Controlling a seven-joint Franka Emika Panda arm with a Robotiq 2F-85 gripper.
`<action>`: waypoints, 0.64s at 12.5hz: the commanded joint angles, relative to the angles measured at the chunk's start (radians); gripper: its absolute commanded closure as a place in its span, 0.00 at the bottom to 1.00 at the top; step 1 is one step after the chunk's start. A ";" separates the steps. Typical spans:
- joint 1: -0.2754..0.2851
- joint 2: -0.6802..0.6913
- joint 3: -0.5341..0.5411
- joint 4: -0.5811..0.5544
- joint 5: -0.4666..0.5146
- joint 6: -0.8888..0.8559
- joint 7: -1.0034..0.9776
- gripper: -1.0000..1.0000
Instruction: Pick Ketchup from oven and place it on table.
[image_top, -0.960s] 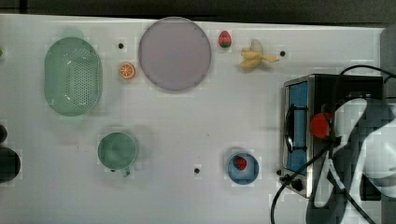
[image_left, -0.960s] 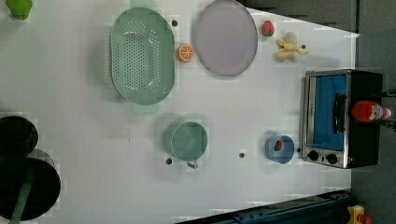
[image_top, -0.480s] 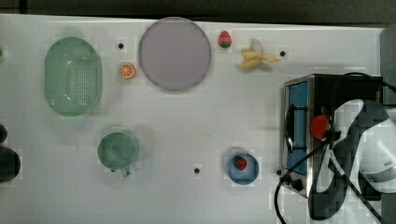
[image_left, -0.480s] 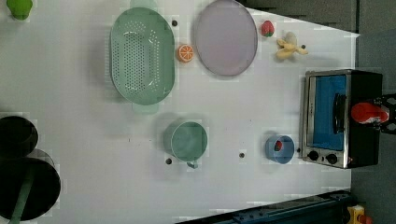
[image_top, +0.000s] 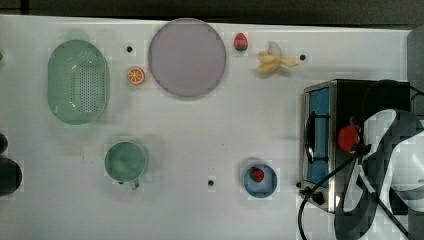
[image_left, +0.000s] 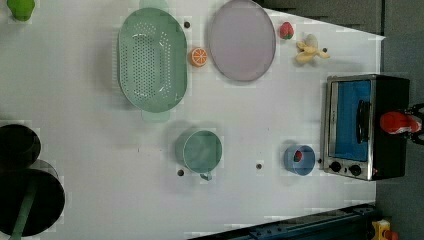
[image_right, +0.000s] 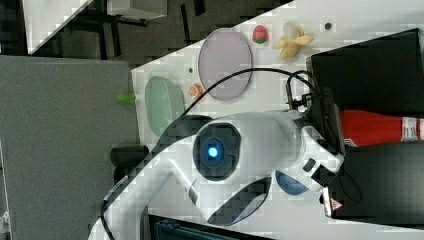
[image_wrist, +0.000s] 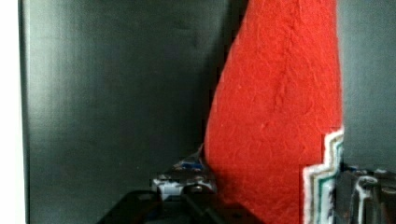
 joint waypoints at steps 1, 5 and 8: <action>0.045 -0.089 0.025 0.108 -0.065 -0.083 -0.068 0.36; 0.107 -0.176 0.081 0.198 -0.111 -0.252 -0.249 0.36; 0.151 -0.226 0.172 0.202 -0.111 -0.297 -0.408 0.36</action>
